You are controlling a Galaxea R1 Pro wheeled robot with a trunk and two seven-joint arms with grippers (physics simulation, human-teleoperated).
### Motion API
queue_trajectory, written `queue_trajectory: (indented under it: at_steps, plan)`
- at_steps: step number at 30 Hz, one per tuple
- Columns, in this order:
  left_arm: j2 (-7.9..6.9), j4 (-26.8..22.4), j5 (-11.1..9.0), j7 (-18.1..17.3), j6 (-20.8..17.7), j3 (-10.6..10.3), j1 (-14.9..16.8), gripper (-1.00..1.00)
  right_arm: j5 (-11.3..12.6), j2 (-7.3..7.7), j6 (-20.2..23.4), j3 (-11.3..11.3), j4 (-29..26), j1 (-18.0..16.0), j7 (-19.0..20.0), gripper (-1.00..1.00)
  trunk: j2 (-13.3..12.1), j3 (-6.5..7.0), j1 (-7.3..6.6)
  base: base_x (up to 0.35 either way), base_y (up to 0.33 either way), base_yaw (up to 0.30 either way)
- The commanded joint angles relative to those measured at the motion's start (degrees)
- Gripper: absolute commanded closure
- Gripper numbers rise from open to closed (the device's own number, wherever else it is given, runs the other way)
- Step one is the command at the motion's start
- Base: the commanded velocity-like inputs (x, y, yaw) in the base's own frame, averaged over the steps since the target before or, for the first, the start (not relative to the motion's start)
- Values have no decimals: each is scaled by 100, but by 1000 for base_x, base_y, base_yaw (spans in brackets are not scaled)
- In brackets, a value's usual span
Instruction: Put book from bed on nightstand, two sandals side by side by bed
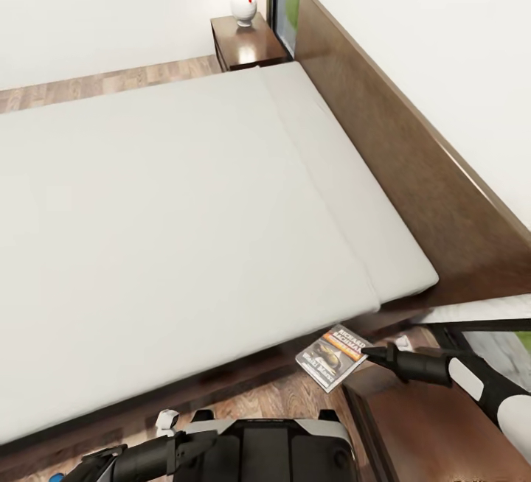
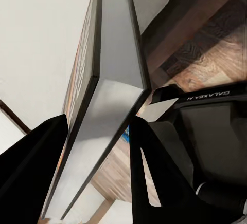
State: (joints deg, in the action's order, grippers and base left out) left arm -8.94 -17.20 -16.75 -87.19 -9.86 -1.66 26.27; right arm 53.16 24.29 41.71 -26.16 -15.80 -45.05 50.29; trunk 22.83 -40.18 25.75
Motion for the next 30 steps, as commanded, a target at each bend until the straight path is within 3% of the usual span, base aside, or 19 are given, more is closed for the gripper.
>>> queue_trajectory:
  at_steps: [1,2,6,9,18,30]
  plan:
    - [-3,-2,-12,-22,-60,-18,1,-100,188,87,53,-31,8,-4,11,100,8,2,4,0,0,-123]
    - [-3,-2,-8,-24,-60,-18,1,-100,498,183,68,-32,11,-4,10,100,8,10,4,0,0,-68]
    - [-3,-2,-12,-19,-61,-18,0,-100,1149,360,82,-43,15,-4,10,100,8,24,4,0,0,-31]
    - [-3,-2,-19,-17,-60,-18,0,-100,1268,397,83,-46,15,-4,99,100,8,26,4,0,0,-6]
    - [-3,-2,-21,-17,-60,-18,1,-100,1303,410,44,-49,19,-4,1069,100,8,78,4,0,0,0]
    - [-3,2,-21,-17,-62,-11,1,-100,1298,410,22,-56,14,-4,1366,100,8,188,4,0,0,0]
